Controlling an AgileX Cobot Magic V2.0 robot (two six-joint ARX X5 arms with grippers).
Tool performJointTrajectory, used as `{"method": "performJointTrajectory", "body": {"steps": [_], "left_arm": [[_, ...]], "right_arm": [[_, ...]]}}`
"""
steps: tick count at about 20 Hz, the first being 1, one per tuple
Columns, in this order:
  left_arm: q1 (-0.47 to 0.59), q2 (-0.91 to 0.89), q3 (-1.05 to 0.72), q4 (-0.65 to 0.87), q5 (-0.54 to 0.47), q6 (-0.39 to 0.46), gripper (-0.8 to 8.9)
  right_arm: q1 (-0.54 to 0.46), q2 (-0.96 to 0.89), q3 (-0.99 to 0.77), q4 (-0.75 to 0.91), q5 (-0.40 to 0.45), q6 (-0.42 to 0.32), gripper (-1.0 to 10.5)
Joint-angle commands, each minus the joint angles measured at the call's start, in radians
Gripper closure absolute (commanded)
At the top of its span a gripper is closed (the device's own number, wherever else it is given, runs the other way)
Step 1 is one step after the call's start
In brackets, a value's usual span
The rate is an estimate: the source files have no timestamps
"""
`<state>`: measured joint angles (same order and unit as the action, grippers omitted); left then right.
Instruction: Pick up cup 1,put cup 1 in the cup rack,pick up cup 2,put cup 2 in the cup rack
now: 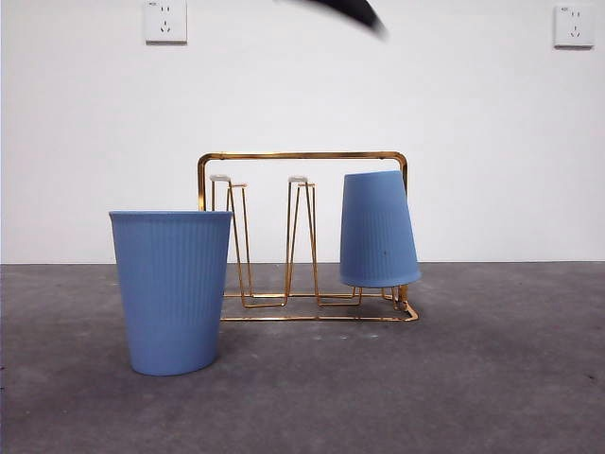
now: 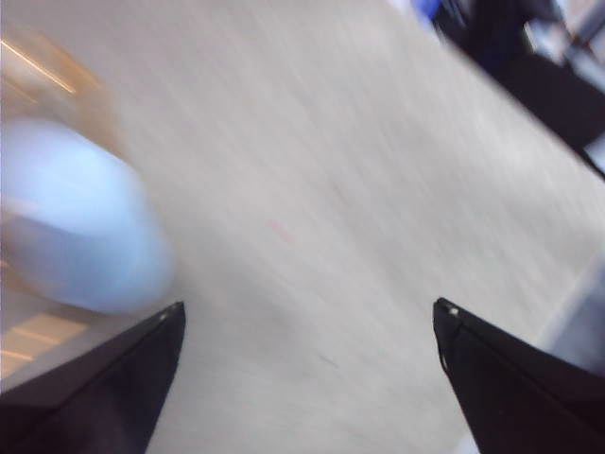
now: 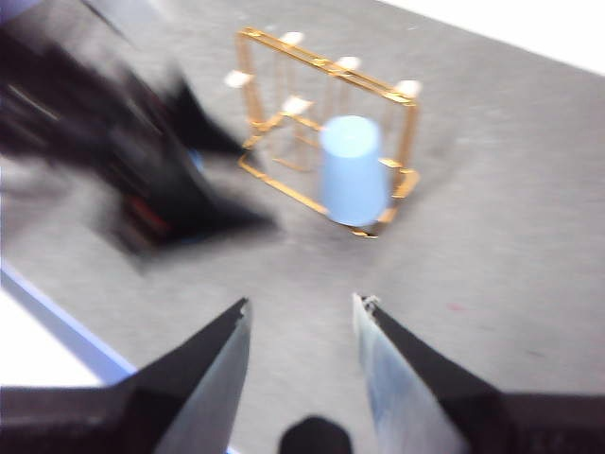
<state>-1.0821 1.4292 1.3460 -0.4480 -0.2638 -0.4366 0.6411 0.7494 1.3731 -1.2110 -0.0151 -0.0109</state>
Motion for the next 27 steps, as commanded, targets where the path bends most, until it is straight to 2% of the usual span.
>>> {"method": "performJointTrajectory", "body": {"steps": [1,3,6,9,12,18,27], "left_arm": [[0.003,-0.147,-0.007,-0.108,-0.089,0.081,3.74],[0.003,-0.264,-0.007,-0.211,-0.161,0.094,3.74],[0.003,-0.403,-0.007,-0.369,-0.252,0.092,3.74],[0.003,-0.492,-0.007,-0.467,-0.263,0.078,3.74],[0.003,-0.543,-0.007,-0.52,-0.287,0.079,3.74],[0.003,-0.558,-0.007,-0.578,-0.288,0.079,3.74],[0.003,-0.557,-0.007,-0.575,-0.286,0.106,3.74]], "right_arm": [[0.002,0.072,-0.003,0.063,-0.085,0.037,7.5],[0.002,0.158,-0.003,0.124,-0.163,0.037,7.3],[0.002,0.31,-0.003,0.204,-0.255,0.039,5.1],[0.004,0.478,-0.003,0.291,-0.316,0.066,5.0],[0.029,0.636,-0.003,0.39,-0.318,0.103,5.0],[0.084,0.81,-0.003,0.505,-0.314,0.145,5.0],[0.17,1.014,-0.003,0.646,-0.197,0.203,5.1]]}}
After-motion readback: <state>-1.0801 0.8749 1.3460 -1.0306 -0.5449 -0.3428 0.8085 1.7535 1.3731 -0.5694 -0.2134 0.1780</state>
